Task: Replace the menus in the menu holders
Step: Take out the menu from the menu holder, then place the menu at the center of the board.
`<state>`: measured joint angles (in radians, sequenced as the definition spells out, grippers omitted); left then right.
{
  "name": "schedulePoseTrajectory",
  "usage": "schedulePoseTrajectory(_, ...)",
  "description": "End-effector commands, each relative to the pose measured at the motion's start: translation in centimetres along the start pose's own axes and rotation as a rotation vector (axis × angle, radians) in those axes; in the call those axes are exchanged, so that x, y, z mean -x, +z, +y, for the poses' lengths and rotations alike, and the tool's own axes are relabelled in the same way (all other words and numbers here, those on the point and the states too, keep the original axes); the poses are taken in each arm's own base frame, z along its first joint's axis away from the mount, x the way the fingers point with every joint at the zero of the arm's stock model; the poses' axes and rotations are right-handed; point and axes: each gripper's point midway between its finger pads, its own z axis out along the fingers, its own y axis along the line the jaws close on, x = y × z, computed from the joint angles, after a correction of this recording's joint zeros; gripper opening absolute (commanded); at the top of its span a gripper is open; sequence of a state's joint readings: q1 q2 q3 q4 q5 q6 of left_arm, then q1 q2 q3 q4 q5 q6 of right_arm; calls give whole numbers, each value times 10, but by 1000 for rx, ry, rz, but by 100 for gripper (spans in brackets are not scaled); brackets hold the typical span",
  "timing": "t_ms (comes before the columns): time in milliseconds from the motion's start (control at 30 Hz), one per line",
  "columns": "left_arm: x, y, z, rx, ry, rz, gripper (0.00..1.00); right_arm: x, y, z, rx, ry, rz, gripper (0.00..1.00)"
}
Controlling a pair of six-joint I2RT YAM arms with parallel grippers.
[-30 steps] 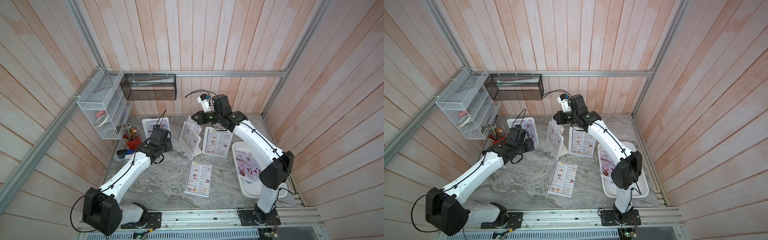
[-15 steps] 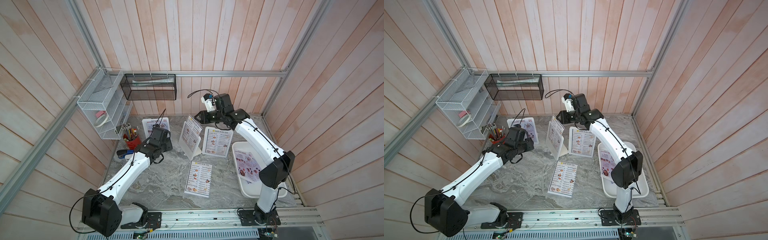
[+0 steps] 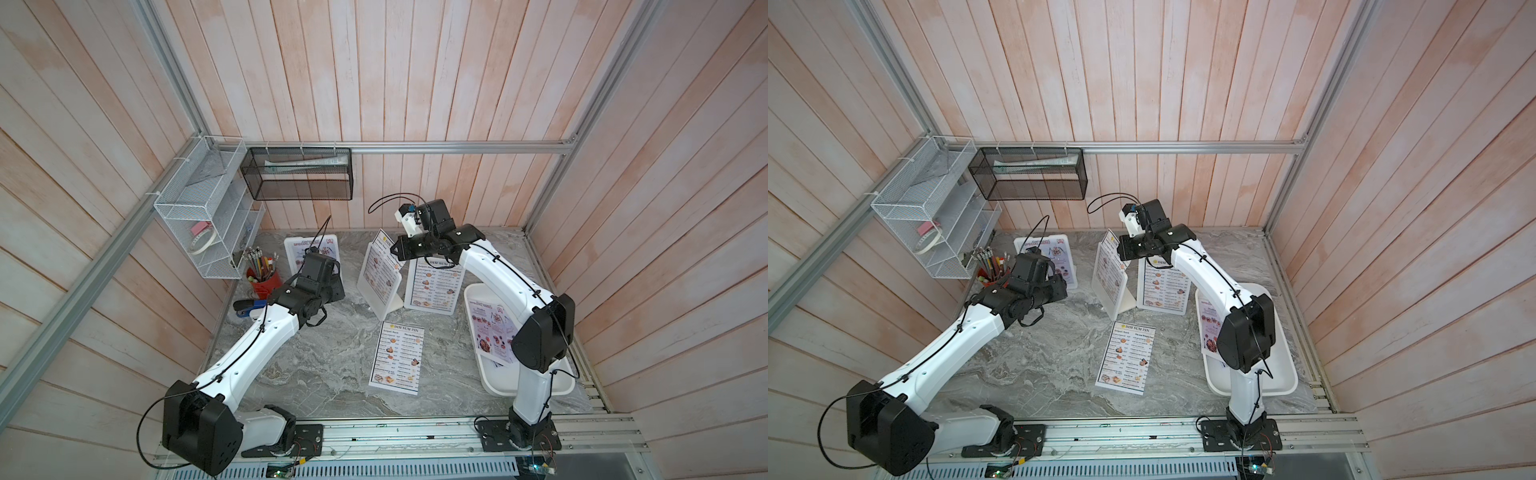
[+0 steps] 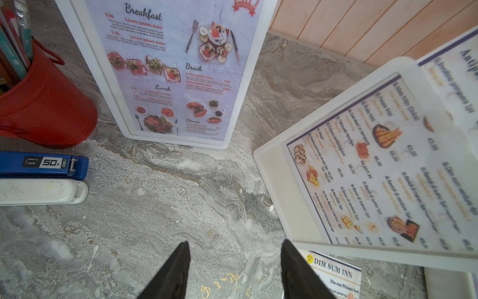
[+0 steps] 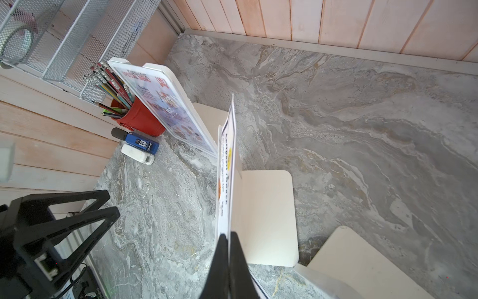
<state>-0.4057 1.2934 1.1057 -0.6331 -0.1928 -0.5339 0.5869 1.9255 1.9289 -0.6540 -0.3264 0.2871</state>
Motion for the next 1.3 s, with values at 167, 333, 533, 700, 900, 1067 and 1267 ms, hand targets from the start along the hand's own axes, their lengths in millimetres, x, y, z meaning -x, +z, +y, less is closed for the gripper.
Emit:
schedulePoseTrajectory(167,21,-12,-3,1,12,-52,59,59,-62,41,38,-77,-156,0)
schedulePoseTrajectory(333,27,-15,4,-12,-23,-57,60,68,-92,81,104,-151,-202,0)
schedulePoseTrajectory(533,34,-5,39,-26,-145,-45,69,23,-97,182,312,-320,-132,0)
schedulePoseTrajectory(700,42,-2,62,3,-204,-55,72,-34,-79,241,443,-381,-16,0)
schedulePoseTrajectory(900,53,-14,87,46,-234,-85,73,-91,-64,253,617,-307,91,0)
schedulePoseTrajectory(1067,52,-24,88,44,-222,-97,72,-128,-25,174,588,-122,186,0)
schedulePoseTrajectory(1267,37,-24,83,10,-232,-74,72,-159,25,125,476,-227,247,0)
